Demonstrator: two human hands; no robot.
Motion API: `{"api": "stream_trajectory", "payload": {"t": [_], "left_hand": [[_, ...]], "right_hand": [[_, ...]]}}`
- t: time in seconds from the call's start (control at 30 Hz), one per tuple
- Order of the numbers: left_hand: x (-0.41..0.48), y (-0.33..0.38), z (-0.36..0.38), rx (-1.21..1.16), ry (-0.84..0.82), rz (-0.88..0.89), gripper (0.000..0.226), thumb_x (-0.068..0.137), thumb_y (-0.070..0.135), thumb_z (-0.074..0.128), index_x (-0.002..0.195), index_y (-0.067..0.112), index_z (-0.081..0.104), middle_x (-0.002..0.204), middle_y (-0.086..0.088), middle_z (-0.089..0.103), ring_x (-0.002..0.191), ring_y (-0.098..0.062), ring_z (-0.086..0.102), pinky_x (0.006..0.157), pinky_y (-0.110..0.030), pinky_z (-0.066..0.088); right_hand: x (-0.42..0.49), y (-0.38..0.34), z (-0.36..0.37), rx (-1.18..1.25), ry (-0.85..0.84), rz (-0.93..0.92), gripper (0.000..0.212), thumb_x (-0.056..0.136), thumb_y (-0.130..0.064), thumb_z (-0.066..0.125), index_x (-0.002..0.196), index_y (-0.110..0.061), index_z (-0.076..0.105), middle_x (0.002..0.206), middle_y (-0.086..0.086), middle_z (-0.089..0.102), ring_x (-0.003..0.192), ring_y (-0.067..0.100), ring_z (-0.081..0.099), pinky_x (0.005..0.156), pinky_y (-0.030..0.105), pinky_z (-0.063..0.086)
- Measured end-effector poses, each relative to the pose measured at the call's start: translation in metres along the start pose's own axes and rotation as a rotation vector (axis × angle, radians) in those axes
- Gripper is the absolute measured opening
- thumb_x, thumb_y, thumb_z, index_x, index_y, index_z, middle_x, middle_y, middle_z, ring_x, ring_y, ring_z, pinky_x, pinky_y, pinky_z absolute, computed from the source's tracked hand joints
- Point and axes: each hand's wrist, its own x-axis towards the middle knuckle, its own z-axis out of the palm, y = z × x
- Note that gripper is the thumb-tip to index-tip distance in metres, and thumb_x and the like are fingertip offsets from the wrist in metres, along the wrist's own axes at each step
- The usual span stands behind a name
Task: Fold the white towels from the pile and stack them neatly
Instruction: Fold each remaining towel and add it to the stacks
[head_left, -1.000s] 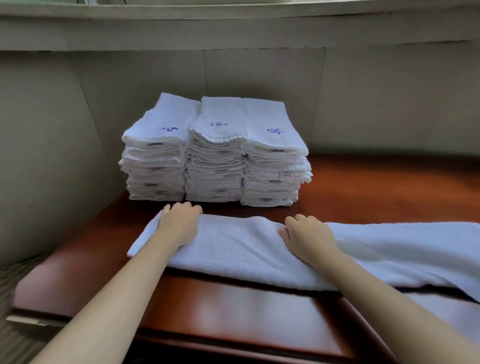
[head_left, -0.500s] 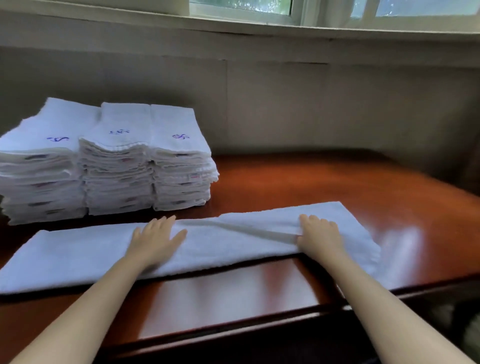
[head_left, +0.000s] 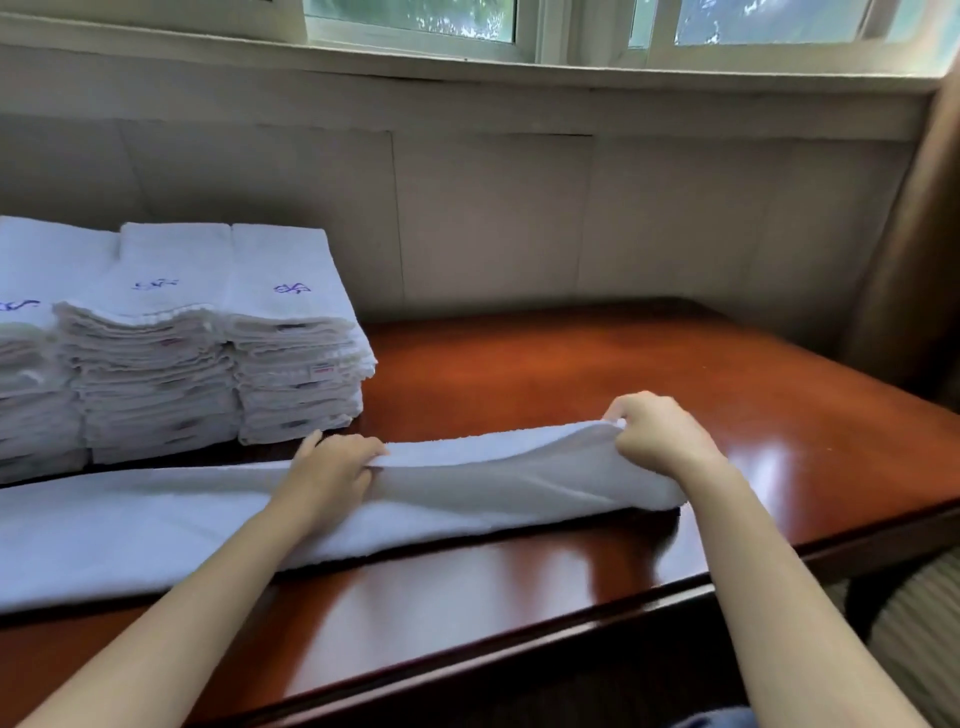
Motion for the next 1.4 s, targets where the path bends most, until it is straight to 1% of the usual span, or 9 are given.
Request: {"api": "stream_trajectory", "payload": {"t": [0.07,0.2,0.3,0.5,0.67,1.0,1.13,1.27,1.4], "left_hand": [[0.004,0.011,0.004,-0.039,0.076,0.015,0.02,0.098,0.019,0.044,0.109,0.02,0.061,0.11,0.004,0.067,0.106,-0.021,0.058,0.097,-0.033,0.032],[0.013,0.012,0.007,-0.179,0.046,-0.122,0.018,0.099,0.023,0.044,0.098,0.018,0.061,0.099,0.003,0.062,0.098,-0.023,0.058,0.082,-0.033,0.042],[0.024,0.008,0.011,-0.181,0.02,-0.123,0.017,0.098,0.024,0.045,0.098,0.02,0.062,0.094,0.005,0.056,0.096,-0.018,0.055,0.081,-0.033,0.043],[0.035,-0.001,0.019,-0.129,0.025,-0.126,0.02,0.098,0.025,0.044,0.082,0.033,0.052,0.087,0.012,0.058,0.092,-0.012,0.053,0.077,-0.033,0.046],[0.039,-0.002,0.022,-0.08,0.023,-0.162,0.019,0.099,0.026,0.041,0.091,0.028,0.058,0.092,0.011,0.06,0.091,-0.016,0.055,0.075,-0.032,0.044],[0.051,0.005,0.019,-0.016,-0.161,-0.227,0.021,0.096,0.004,0.034,0.088,0.02,0.046,0.09,0.002,0.051,0.086,-0.018,0.046,0.071,-0.031,0.04],[0.037,0.02,0.017,0.21,0.055,-0.218,0.005,0.097,0.017,0.048,0.096,0.014,0.052,0.097,-0.003,0.055,0.093,-0.023,0.05,0.073,-0.032,0.039],[0.022,0.026,0.013,0.059,0.093,-0.212,0.017,0.097,0.015,0.043,0.09,0.015,0.058,0.094,-0.004,0.056,0.09,-0.026,0.055,0.07,-0.035,0.046],[0.005,0.007,0.003,-0.157,-0.115,-0.126,0.031,0.101,0.03,0.036,0.085,0.019,0.06,0.103,0.0,0.061,0.108,-0.026,0.055,0.085,-0.035,0.043]], "right_hand": [[0.013,0.009,0.0,0.032,0.169,0.139,0.032,0.081,-0.008,0.045,0.102,-0.022,0.064,0.107,0.009,0.062,0.1,0.034,0.057,0.073,0.03,0.041],[0.035,0.02,0.027,0.245,0.171,0.256,0.011,0.087,-0.007,0.045,0.079,-0.011,0.052,0.084,0.006,0.053,0.088,0.034,0.053,0.062,0.029,0.036],[0.046,0.031,0.05,0.314,0.169,0.327,0.026,0.091,-0.012,0.045,0.067,-0.013,0.038,0.074,0.005,0.047,0.077,0.03,0.045,0.055,0.029,0.031],[0.065,0.029,0.062,0.014,0.237,0.245,0.018,0.101,-0.026,0.036,0.088,-0.014,0.04,0.096,0.014,0.06,0.084,0.032,0.051,0.066,0.03,0.036],[0.077,0.031,0.067,-0.077,0.094,0.306,0.02,0.099,-0.025,0.042,0.105,-0.011,0.054,0.111,0.012,0.06,0.102,0.033,0.056,0.07,0.033,0.039],[0.079,0.03,0.076,-0.169,0.176,0.176,0.02,0.103,-0.024,0.03,0.1,-0.01,0.044,0.1,0.013,0.063,0.088,0.034,0.058,0.061,0.031,0.035],[0.071,0.017,0.069,-0.282,0.191,0.247,0.016,0.095,-0.021,0.051,0.104,-0.014,0.04,0.111,0.01,0.055,0.089,0.029,0.056,0.06,0.026,0.038],[0.056,-0.026,0.072,-0.396,0.264,-0.02,0.025,0.095,-0.034,0.051,0.108,-0.014,0.052,0.115,0.008,0.053,0.105,0.03,0.051,0.082,0.035,0.037],[0.019,-0.104,0.114,-0.175,-0.187,-0.379,0.051,0.098,-0.051,0.03,0.117,-0.01,0.055,0.127,0.013,0.051,0.121,0.033,0.045,0.093,0.042,0.036]]}}
